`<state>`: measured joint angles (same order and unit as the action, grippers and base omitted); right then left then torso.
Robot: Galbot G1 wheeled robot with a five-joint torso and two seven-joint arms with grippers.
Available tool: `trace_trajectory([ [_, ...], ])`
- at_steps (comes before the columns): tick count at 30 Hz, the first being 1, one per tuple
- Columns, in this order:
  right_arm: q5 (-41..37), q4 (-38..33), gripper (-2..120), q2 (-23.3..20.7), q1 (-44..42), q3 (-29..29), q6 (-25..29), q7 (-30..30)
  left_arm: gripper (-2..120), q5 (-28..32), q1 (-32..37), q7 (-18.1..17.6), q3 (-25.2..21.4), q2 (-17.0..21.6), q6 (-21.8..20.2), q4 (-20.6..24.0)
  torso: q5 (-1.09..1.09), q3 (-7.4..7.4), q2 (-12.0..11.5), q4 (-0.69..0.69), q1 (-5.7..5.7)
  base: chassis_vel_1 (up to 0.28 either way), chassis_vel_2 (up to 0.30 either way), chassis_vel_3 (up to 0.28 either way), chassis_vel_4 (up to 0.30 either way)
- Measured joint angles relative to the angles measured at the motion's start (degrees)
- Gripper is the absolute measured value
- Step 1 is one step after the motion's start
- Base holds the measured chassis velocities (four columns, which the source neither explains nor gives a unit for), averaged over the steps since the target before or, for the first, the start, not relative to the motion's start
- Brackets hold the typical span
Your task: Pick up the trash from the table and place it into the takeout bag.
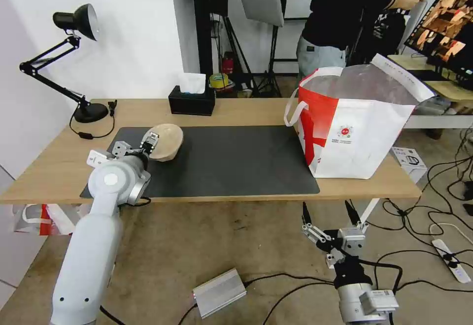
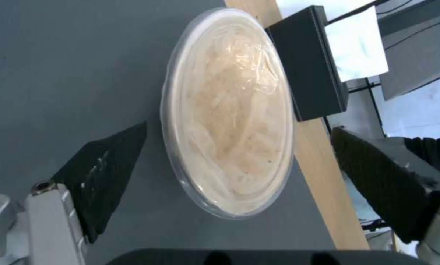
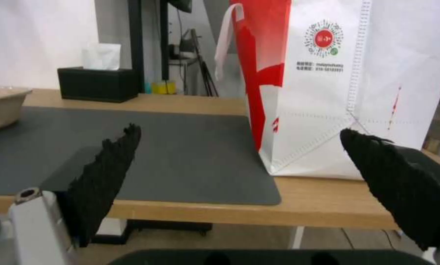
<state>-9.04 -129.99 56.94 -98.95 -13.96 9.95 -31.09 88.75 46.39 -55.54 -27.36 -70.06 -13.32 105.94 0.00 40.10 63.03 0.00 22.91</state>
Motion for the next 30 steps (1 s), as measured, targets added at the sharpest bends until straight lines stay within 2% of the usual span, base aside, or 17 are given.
trace_trajectory([
  [9,0.00,0.00,100,0.00,0.00,0.00,0.00,0.00,100,0.03,-0.65,-1.70,0.24,-0.07,-0.07,-1.03,0.00,0.00,0.00,0.00,0.00,0.000,0.000,0.000,0.000],
  [30,0.00,0.00,100,0.00,0.00,0.00,0.00,0.00,100,-1.84,-4.89,-2.45,3.25,-2.44,-0.15,-6.85,0.00,0.00,-0.01,0.00,0.00,0.000,0.000,0.000,0.000],
])
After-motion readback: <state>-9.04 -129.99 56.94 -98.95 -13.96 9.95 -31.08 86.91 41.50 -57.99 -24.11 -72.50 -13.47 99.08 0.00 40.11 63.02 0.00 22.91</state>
